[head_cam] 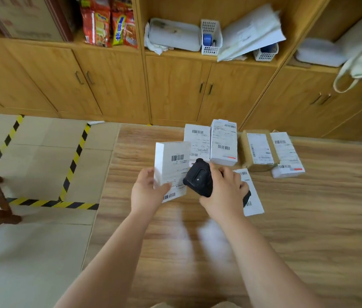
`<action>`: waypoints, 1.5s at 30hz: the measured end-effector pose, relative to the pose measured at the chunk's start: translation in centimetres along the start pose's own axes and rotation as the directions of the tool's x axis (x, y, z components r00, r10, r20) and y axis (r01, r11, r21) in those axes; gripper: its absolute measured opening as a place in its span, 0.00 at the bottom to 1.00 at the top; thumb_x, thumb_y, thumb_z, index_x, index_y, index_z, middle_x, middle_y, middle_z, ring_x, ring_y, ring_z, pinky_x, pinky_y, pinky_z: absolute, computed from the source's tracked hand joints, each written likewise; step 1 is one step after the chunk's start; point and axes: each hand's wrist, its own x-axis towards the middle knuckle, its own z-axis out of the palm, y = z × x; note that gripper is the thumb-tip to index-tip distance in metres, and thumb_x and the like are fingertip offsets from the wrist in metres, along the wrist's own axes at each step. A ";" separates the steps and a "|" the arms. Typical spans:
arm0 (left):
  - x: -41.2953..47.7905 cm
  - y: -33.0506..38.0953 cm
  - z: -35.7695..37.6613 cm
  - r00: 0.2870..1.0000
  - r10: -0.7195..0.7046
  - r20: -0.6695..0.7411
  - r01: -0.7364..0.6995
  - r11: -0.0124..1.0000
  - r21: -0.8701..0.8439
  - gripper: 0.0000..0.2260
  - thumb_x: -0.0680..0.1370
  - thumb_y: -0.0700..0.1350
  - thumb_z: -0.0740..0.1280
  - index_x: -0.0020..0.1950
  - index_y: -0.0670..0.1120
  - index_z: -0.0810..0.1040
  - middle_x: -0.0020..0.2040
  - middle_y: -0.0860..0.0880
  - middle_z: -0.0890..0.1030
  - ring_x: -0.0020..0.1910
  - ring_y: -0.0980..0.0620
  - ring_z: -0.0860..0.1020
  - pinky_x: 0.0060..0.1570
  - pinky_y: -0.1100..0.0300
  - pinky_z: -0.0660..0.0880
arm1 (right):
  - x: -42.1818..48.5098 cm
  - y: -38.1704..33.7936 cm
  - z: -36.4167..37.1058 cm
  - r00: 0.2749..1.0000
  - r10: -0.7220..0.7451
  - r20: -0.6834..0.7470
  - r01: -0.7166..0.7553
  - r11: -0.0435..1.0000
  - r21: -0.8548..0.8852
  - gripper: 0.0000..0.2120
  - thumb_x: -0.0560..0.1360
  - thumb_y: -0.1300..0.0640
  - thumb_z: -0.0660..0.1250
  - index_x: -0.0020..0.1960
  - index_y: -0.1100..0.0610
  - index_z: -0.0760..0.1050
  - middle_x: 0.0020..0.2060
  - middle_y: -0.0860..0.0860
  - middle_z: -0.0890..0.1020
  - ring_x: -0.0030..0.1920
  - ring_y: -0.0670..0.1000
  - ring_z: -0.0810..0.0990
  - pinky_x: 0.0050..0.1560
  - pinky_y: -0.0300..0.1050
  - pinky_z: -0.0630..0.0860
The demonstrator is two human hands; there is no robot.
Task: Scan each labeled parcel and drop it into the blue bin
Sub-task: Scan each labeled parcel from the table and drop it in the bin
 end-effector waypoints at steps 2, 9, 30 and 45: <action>-0.3 0.5 0.6 1.000 0.019 0.000 -0.019 1.000 0.004 0.22 0.71 0.47 0.77 0.60 0.56 0.71 0.46 0.57 0.82 0.47 0.56 0.81 0.45 0.55 0.77 | -0.7 0.7 -0.6 0.999 0.028 -0.021 -0.028 0.999 -0.017 0.42 0.69 0.53 0.72 0.78 0.45 0.55 0.68 0.49 0.65 0.68 0.56 0.62 0.66 0.56 0.58; -1.4 2.5 3.9 0.996 0.037 0.083 -0.037 0.999 -0.007 0.25 0.71 0.46 0.78 0.62 0.57 0.70 0.49 0.56 0.81 0.47 0.54 0.81 0.48 0.47 0.81 | -3.2 5.9 -3.1 0.983 0.183 0.002 -0.183 0.983 0.007 0.41 0.70 0.52 0.72 0.77 0.45 0.55 0.68 0.50 0.65 0.69 0.57 0.62 0.65 0.57 0.60; -35.0 7.9 33.8 0.436 -0.304 0.847 0.303 0.936 0.179 0.05 0.81 0.40 0.65 0.56 0.42 0.76 0.32 0.48 0.84 0.26 0.53 0.82 0.24 0.60 0.76 | -32.8 38.8 -8.8 0.541 0.824 -0.167 -0.476 0.464 0.747 0.41 0.54 0.42 0.76 0.66 0.43 0.72 0.57 0.47 0.75 0.60 0.52 0.73 0.63 0.57 0.72; -67.3 4.9 50.8 0.170 -0.301 0.938 0.139 0.950 0.279 0.11 0.78 0.41 0.70 0.58 0.46 0.75 0.38 0.46 0.86 0.46 0.48 0.82 0.49 0.51 0.79 | -61.4 57.5 -10.4 0.006 0.977 -0.213 -0.491 0.188 0.850 0.43 0.64 0.52 0.76 0.75 0.42 0.63 0.61 0.47 0.71 0.64 0.54 0.69 0.65 0.59 0.70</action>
